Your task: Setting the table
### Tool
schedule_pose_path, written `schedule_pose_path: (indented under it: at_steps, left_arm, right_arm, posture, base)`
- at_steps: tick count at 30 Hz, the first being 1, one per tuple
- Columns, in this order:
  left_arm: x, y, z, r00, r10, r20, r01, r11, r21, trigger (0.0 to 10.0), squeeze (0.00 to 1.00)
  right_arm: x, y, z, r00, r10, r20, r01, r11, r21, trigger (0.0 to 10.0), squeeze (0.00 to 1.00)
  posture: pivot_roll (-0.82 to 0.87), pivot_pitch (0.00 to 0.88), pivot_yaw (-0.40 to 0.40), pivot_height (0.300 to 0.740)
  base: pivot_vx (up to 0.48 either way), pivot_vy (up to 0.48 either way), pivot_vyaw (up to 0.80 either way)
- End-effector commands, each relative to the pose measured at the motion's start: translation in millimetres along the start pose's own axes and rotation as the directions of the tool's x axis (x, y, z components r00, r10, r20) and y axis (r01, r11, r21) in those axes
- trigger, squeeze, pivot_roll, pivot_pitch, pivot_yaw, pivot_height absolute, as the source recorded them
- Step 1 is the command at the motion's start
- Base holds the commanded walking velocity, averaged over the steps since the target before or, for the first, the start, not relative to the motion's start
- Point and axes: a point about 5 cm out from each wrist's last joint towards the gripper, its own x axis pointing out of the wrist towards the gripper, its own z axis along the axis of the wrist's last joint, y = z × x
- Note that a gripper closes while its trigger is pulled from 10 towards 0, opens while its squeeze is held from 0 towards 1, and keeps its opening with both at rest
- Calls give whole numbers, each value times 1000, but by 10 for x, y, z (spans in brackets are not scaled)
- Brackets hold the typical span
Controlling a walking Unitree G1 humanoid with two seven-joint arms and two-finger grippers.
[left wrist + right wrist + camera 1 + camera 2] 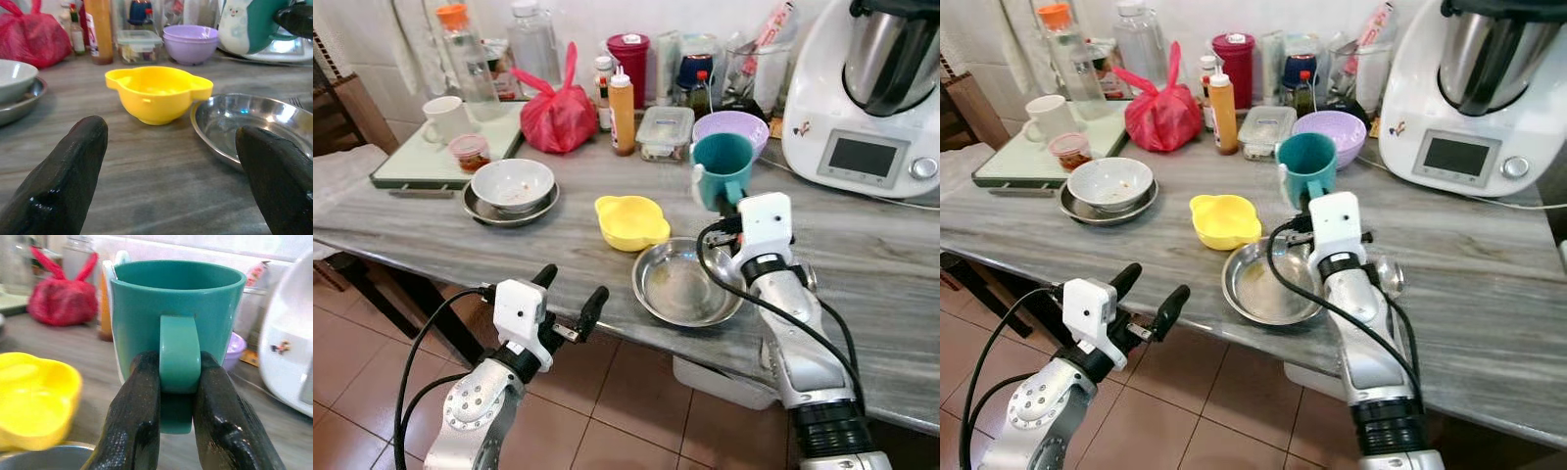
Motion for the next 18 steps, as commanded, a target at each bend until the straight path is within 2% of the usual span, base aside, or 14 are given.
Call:
schedule_pose_path:
  at_steps: [1,10,18]
  left_arm:
    - [-3,-3,63,999,-33,9,33,999,14,10000,0]
    - [-33,-128,67,984,-179,-21,178,983,-31,10000,0]
    - [-23,-144,46,979,-202,-32,200,979,-34,10000,0]
  right_arm:
    - [18,1,34,1000,-3,5,3,1000,-4,10000,0]
    - [37,-33,-54,998,9,-62,-7,1000,20,10000,0]
    - [63,-98,-158,992,-8,-124,11,1000,26,10000,0]
  posture:
    - [-113,71,69,740]
    - [-119,88,63,740]
    - [-122,99,55,740]
  base:
    - [0,0,0]
    - [0,0,0]
    - [0,0,0]
